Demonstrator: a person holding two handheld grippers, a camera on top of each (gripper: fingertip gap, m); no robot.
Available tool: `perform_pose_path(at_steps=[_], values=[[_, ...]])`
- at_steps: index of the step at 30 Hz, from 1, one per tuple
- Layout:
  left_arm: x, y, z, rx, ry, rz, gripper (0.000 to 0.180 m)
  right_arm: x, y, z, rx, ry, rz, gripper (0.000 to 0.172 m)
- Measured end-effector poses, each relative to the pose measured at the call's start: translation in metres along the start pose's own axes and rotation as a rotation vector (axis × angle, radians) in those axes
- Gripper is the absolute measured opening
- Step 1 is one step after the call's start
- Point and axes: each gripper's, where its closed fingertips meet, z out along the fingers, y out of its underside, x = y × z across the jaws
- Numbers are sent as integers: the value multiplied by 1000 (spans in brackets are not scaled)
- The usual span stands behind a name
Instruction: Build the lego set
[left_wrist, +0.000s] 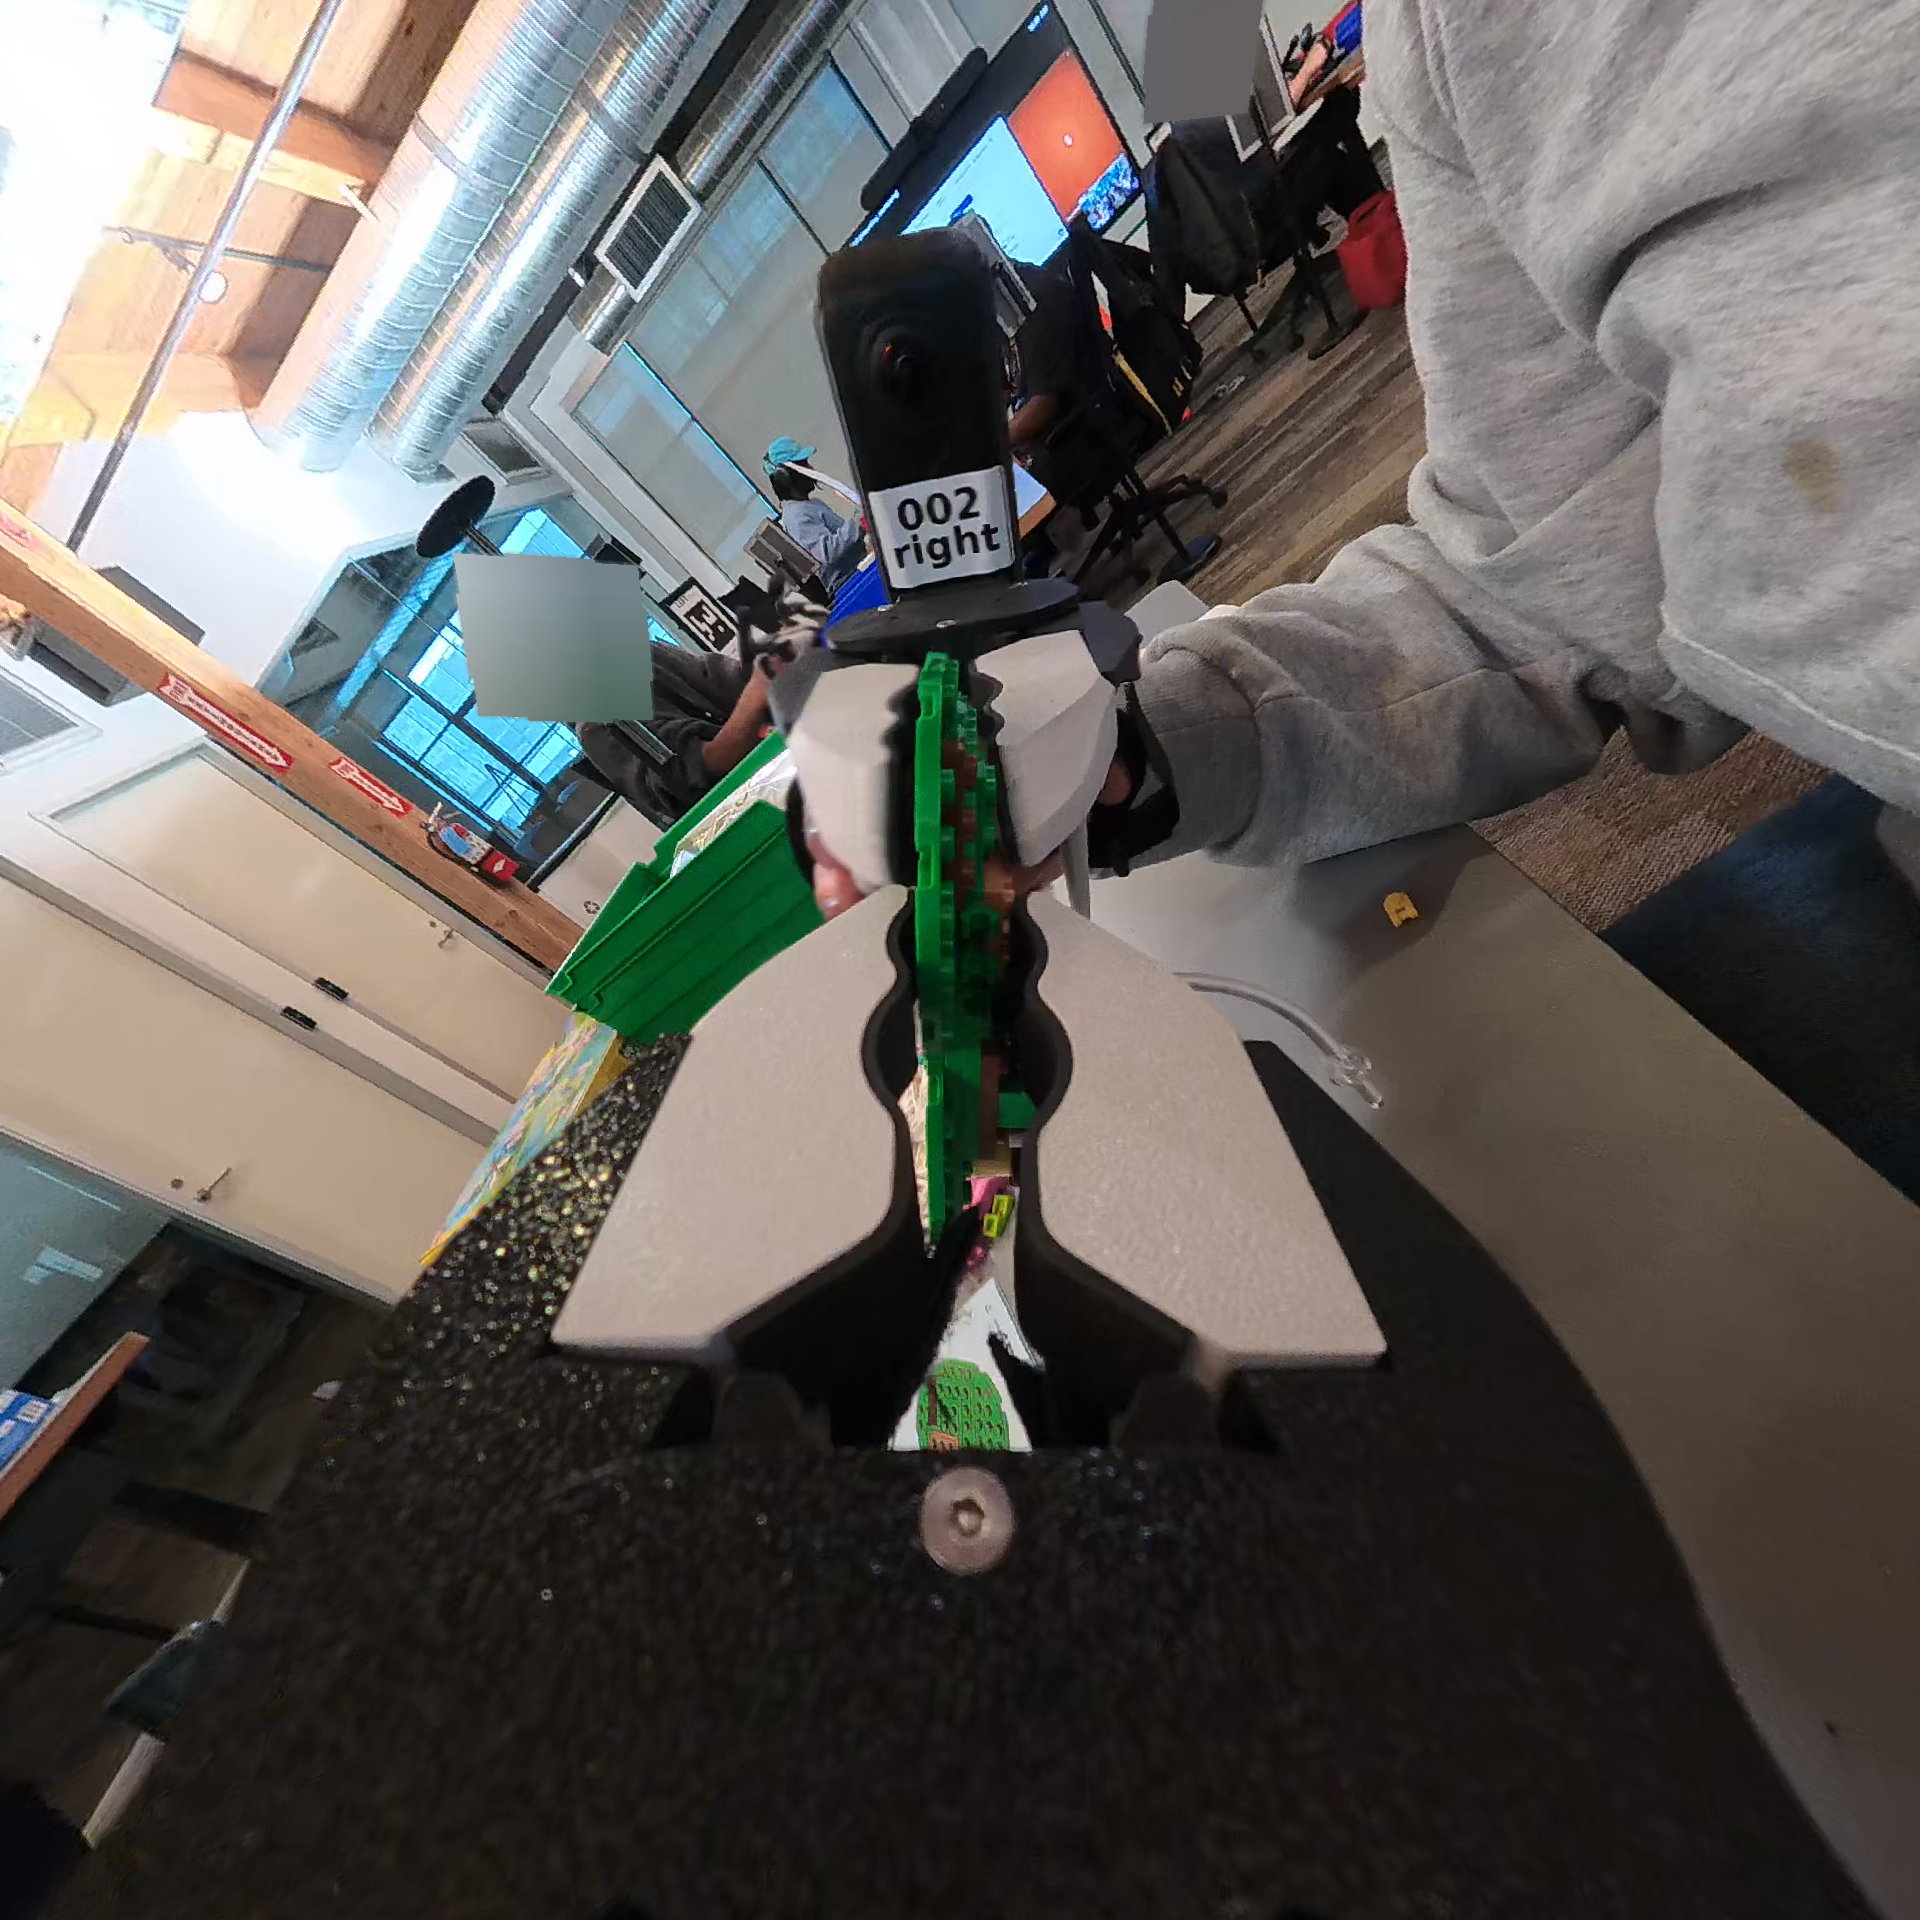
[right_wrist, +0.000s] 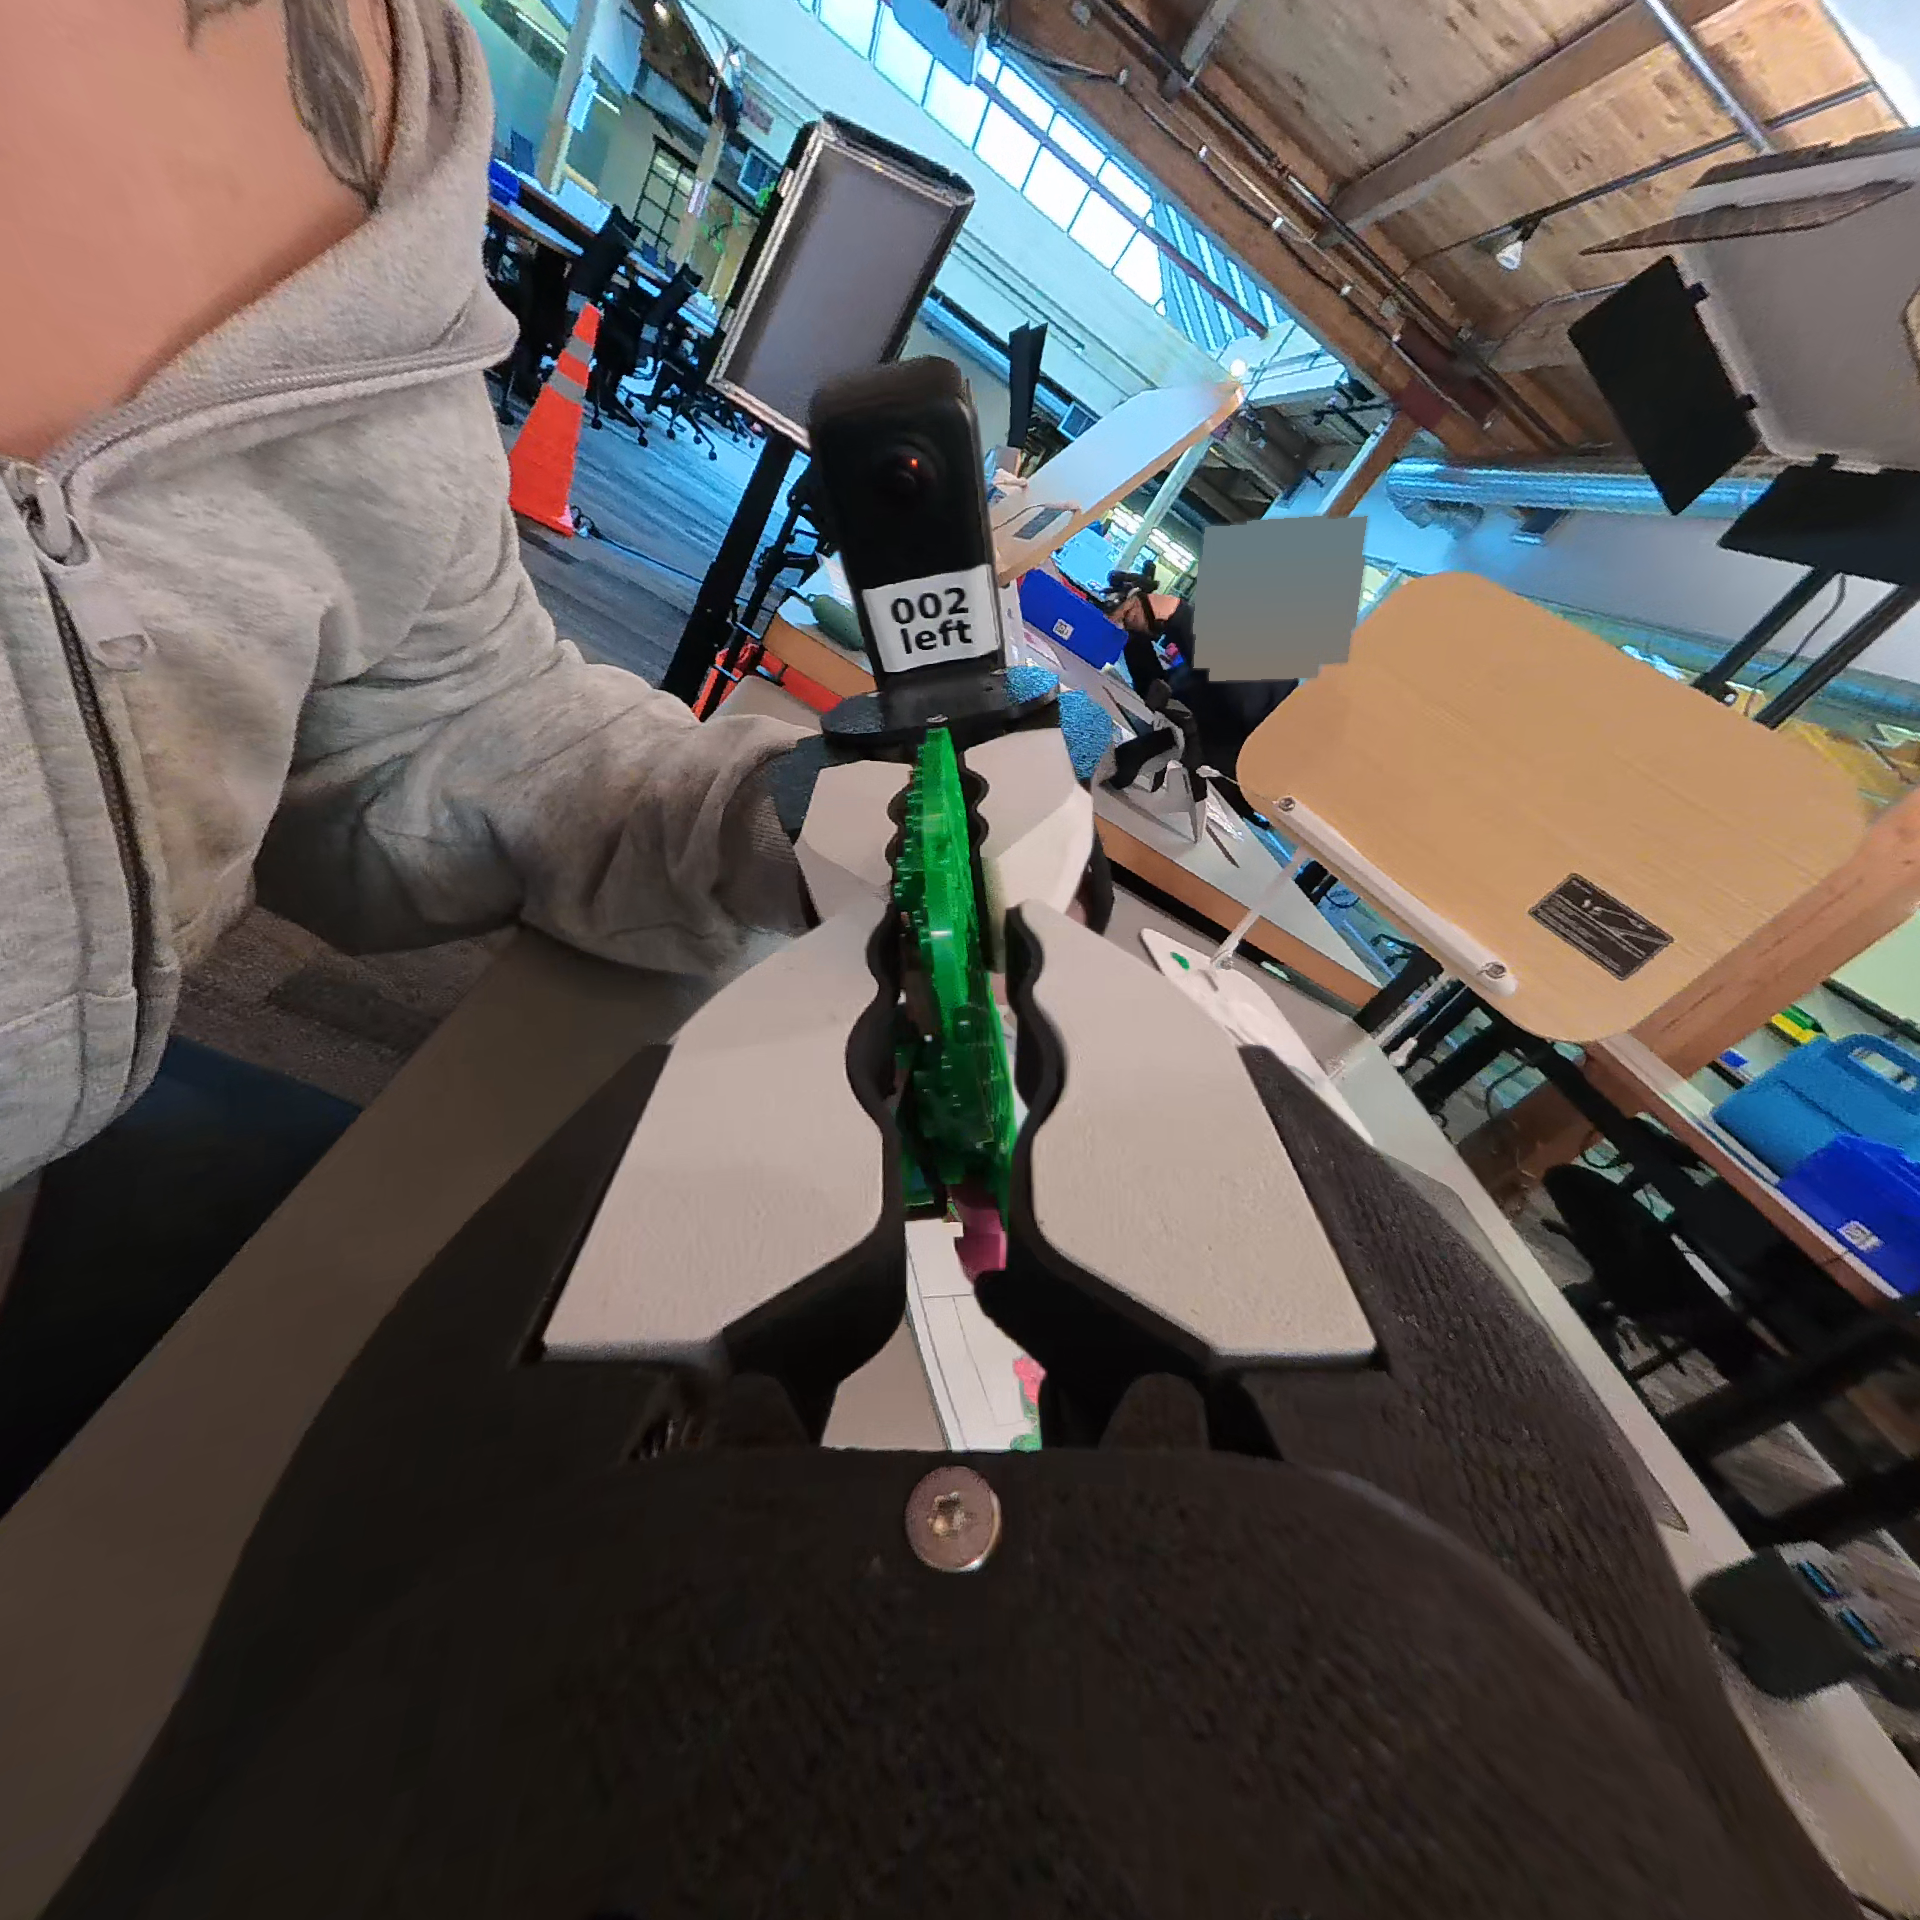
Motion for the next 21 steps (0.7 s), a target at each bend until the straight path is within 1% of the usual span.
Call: perform_pose_path(at_steps=[2, 7, 10, 12, 13, 14, 19, 21], values=[[0, 0, -1, 0, 3, -9, 15, -1, 0, 1, 2, -4, -8, 11], [2, -1, -2, 13, 21, -46, 15, -2, 0, 1, 13, -21, 13, 10], [-3, 3, -4, -39, 19, -63, 15, 3, 1, 1, -18, 12, 37, 11], [-2, 11, -7, -118, 30, -54, 15, 7, -6, -2, -10, 25, 52, 26], [-1, 14, -6, -148, 35, -48, 15, 7, -8, -3, -23, 20, 58, 30], [1, 15, -7, -164, 49, -48, 15, 7, -7, -4, -55, 16, 53, 30], [9, 13, -10, -189, 102, -68, 15, -4, 2, -5, -323, 17, -22, 27], [11, 10, -9, -205, 131, -85, 15, -10, 0, -4, -380, 38, -63, 23]])
